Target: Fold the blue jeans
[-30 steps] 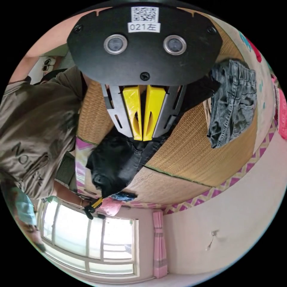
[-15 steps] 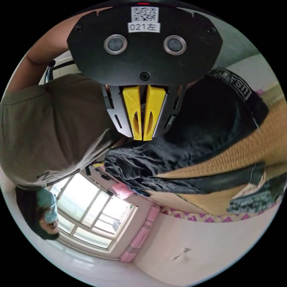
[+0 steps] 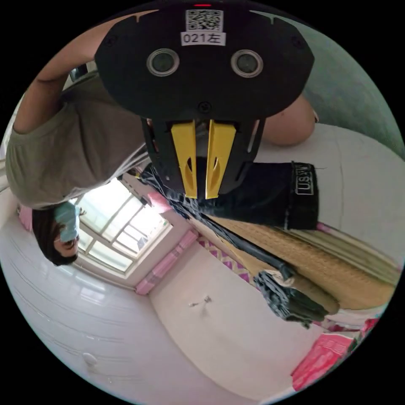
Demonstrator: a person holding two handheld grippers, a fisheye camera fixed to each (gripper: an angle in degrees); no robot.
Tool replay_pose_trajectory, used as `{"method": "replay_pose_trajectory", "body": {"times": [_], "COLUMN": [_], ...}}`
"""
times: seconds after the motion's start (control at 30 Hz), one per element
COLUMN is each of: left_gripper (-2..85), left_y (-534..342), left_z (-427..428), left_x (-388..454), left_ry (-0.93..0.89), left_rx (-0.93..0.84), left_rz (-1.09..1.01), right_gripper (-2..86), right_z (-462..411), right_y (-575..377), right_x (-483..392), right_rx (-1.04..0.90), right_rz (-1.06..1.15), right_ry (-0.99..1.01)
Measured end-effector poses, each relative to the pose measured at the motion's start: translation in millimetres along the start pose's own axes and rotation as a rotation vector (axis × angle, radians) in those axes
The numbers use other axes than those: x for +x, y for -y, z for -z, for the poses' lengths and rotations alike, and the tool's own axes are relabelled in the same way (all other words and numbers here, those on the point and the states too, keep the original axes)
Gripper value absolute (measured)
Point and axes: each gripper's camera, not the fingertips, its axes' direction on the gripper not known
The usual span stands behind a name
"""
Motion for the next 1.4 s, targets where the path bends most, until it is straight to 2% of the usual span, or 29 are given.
{"method": "replay_pose_trajectory", "body": {"times": [0.07,0.17,0.3,0.33,0.37,0.43,0.47,0.5,0.63,0.77,0.87,0.93,1.03,1.1,1.2,1.23,1.27,1.33,1.4], "left_gripper": [2.9,4.3,5.1,4.7,4.2,3.1,3.0,3.6,6.6,8.9,10.1,10.5,11.1,10.7,5.0,1.1,0.7,-0.4,-0.7], "left_y": [-1.9,11.6,45.6,56.8,62.9,92.4,101.1,119.5,184.5,235.1,272.5,297.0,316.0,317.3,323.8,327.7,330.3,343.5,362.3], "left_z": [5.2,-11.6,-61.0,-73.3,-79.7,-110.4,-120.5,-143.1,-236.9,-324.8,-380.4,-409.6,-437.0,-453.0,-455.5,-455.5,-455.5,-448.1,-442.4], "left_x": [0.1,10.2,27.9,37.0,42.5,65.5,70.6,79.0,80.1,52.7,23.6,3.1,-22.9,-38.2,-47.9,-50.0,-51.0,-33.9,-14.4], "left_ry": [0.062,0.162,0.213,0.198,0.189,0.158,0.148,0.126,0.085,0.166,0.246,0.317,0.346,0.313,0.302,0.271,0.267,0.279,0.277], "left_rx": [0.031,-0.017,-0.116,-0.129,-0.137,-0.173,-0.187,-0.222,-0.329,-0.482,-0.616,-0.696,-0.794,-0.871,-0.852,-0.877,-0.886,-0.863,-0.845], "left_rz": [0.011,-0.053,-0.173,-0.222,-0.250,-0.364,-0.390,-0.440,-0.514,-0.541,-0.533,-0.534,-0.517,-0.491,-0.457,-0.428,-0.401,-0.410,-0.430], "right_gripper": [4.9,5.2,6.5,6.5,6.4,6.2,7.3,9.5,11.3,11.2,11.6,11.9,12.2,11.8,8.4,5.4,3.4,-0.1,-0.6], "right_z": [-1.7,-7.7,-14.1,-3.1,5.9,34.3,33.5,18.5,-98.2,-194.1,-272.1,-323.8,-359.7,-371.9,-398.5,-400.9,-403.3,-403.4,-387.5], "right_y": [0.8,5.7,23.6,31.9,37.8,70.5,79.6,102.3,197.0,274.1,328.0,355.8,383.2,397.6,406.3,411.3,412.0,415.2,430.6], "right_x": [3.6,12.2,8.1,4.2,3.7,-1.7,-5.1,-13.6,-30.1,-2.6,36.6,68.1,101.1,114.7,128.5,124.8,121.1,91.0,69.2], "right_rx": [0.008,-0.075,-0.361,-0.372,-0.334,-0.088,-0.042,-0.013,-0.162,-0.217,-0.405,-0.616,-0.735,-0.748,-0.827,-0.833,-0.858,-0.891,-0.819], "right_rz": [-0.016,-0.033,0.048,0.085,0.088,0.126,0.147,0.199,0.369,0.379,0.380,0.382,0.355,0.335,0.276,0.291,0.303,0.422,0.471], "right_ry": [0.005,0.026,0.085,0.126,0.127,0.097,0.076,0.032,-0.044,-0.097,-0.185,-0.254,-0.276,-0.261,-0.163,-0.113,-0.054,-0.090,-0.171]}}
